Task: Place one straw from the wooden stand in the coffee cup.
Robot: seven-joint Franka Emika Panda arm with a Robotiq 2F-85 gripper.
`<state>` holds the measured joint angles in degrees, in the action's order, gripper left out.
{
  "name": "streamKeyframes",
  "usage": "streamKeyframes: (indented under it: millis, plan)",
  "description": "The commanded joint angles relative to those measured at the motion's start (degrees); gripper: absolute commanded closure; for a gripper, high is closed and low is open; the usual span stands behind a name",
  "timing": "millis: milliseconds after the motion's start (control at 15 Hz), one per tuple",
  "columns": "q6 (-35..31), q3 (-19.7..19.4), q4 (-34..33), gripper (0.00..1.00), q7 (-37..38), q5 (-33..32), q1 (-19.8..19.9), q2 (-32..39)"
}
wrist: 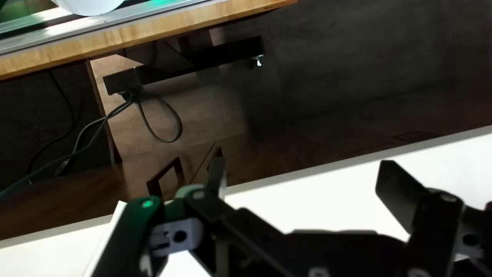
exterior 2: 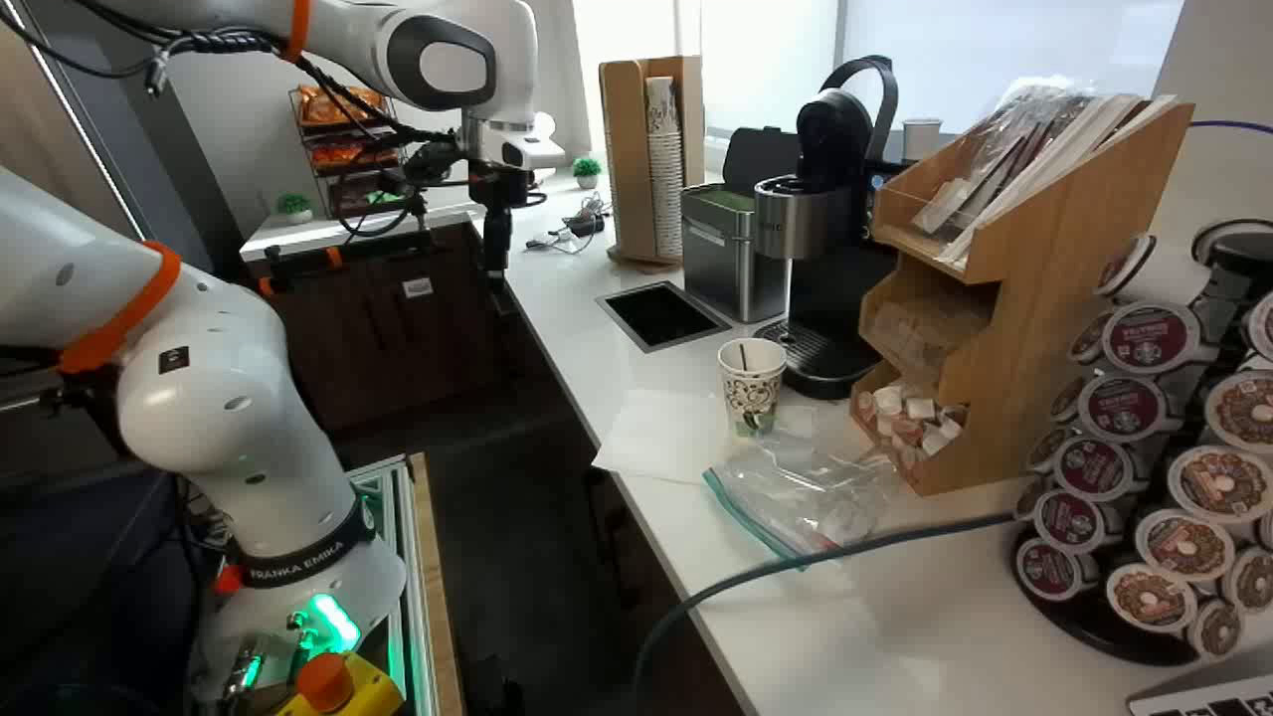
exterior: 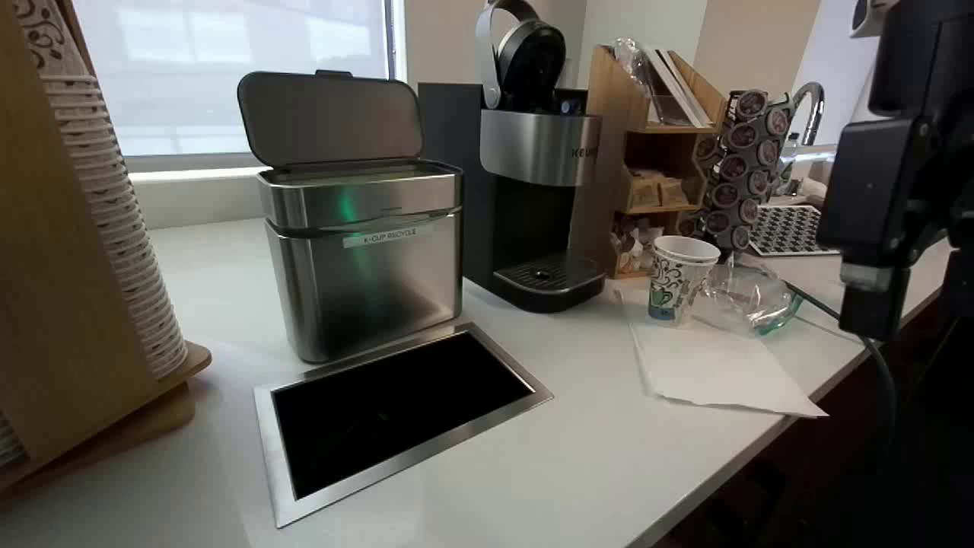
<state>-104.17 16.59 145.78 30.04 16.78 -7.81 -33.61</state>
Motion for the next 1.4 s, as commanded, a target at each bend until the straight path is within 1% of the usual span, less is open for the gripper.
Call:
streamKeyframes:
  millis: [0,667,800,867,1067,1200,1333]
  plan:
    - [0.1,0.0,-0.1,0.00,0.0,0.0,0.0,0.0]
    - [0.1,0.0,-0.1,0.00,0.0,0.0,0.0,0.0]
    - [0.3,-1.7,0.5,0.00,1.5,0.2,2.0,-0.1]
    - [-1.0,-2.1,1.5,0.00,4.1,-1.4,4.4,-1.2]
    - [-2.7,-6.6,2.2,0.00,4.5,-4.4,9.7,-1.3]
    - [-5.4,-8.8,1.6,0.00,5.0,-6.2,13.1,-1.2]
    - [-7.8,-10.8,-1.1,0.00,4.8,-10.6,16.9,-0.7]
